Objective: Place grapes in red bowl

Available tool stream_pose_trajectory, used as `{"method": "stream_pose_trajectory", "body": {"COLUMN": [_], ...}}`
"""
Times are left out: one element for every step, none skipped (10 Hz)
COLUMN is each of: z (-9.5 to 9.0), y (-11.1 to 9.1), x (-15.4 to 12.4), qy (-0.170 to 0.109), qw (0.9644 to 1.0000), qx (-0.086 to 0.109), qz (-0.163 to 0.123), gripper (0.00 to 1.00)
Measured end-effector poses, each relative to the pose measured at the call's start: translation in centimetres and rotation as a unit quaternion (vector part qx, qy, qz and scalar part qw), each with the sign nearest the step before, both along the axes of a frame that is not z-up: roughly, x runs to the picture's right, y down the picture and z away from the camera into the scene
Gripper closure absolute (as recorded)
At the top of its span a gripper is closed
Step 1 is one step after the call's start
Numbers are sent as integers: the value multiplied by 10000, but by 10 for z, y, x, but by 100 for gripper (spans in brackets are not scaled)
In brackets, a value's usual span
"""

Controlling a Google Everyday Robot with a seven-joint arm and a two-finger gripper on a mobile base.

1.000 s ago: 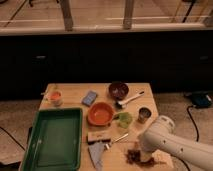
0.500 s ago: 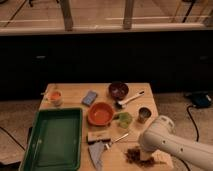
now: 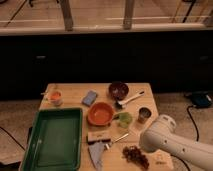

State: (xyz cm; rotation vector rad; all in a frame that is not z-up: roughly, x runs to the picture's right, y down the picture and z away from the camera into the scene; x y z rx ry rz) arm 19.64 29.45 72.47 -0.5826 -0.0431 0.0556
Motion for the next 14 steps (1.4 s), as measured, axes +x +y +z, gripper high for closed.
{"method": "stream_pose_trajectory", "body": {"z": [-1, -1, 4, 7, 7, -1, -5, -8, -10, -13, -14, -16, -16, -15], "y": [-2, -2, 0, 0, 1, -2, -2, -3, -2, -2, -1, 0, 5, 8], "x": [-1, -2, -4, -6, -5, -5, -5, -5, -5, -6, -8, -10, -14, -17], "qy": [-1, 8, 4, -9, -5, -17, -23, -25, -30, -60, -95, -147, -209, -261], "qw": [10000, 10000, 10000, 10000, 10000, 10000, 10000, 10000, 9999, 9999, 9998, 9996, 9991, 9987], "qx": [11, 2, 23, 24, 21, -11, -31, -65, -98, -139, -187, -247, -340, -411], "qz": [-2, 3, 17, 21, 18, 30, 42, 51, 58, 66, 70, 75, 107, 119], "gripper": [80, 73, 62, 53, 46, 30, 24, 20, 20, 20, 20, 20, 20, 20]}}
